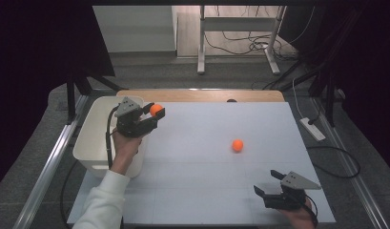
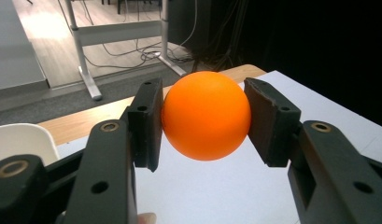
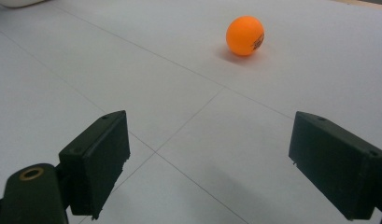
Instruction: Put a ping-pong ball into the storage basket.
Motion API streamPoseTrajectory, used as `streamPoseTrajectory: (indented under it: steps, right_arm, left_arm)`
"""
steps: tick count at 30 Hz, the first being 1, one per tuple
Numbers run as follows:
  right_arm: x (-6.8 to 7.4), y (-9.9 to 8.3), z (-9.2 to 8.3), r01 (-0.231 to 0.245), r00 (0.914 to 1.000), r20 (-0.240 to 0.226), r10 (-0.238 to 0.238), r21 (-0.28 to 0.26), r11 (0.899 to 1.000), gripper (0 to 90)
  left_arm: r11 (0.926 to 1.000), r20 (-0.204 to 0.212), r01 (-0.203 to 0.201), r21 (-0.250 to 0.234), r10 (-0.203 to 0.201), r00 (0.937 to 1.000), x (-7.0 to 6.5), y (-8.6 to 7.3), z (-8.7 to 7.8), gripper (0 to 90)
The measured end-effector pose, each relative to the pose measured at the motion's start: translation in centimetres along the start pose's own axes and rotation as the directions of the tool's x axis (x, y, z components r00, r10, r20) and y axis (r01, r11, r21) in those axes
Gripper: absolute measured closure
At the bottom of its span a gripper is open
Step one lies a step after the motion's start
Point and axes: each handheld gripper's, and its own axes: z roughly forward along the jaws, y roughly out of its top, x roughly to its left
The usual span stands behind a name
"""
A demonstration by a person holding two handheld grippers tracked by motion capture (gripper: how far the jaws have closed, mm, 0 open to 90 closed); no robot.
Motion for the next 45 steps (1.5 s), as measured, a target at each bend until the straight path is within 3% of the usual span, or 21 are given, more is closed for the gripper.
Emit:
streamPoseTrajectory:
  steps: [27,45]
  right_arm:
    - [0.0,0.0,0.0,0.001,1.0,-0.001,-0.001,0.001,1.0,12.4]
    - [0.0,0.1,0.1,-0.001,1.0,-0.002,0.001,0.0,1.0,12.4]
  left_arm:
    - [0.9999,-0.094,0.014,0.002,-0.014,0.9955,2.7,0.7,-1.4,50.1]
    - [0.9987,-0.197,0.046,0.022,-0.04,0.9796,5.8,0.7,-2.5,50.1]
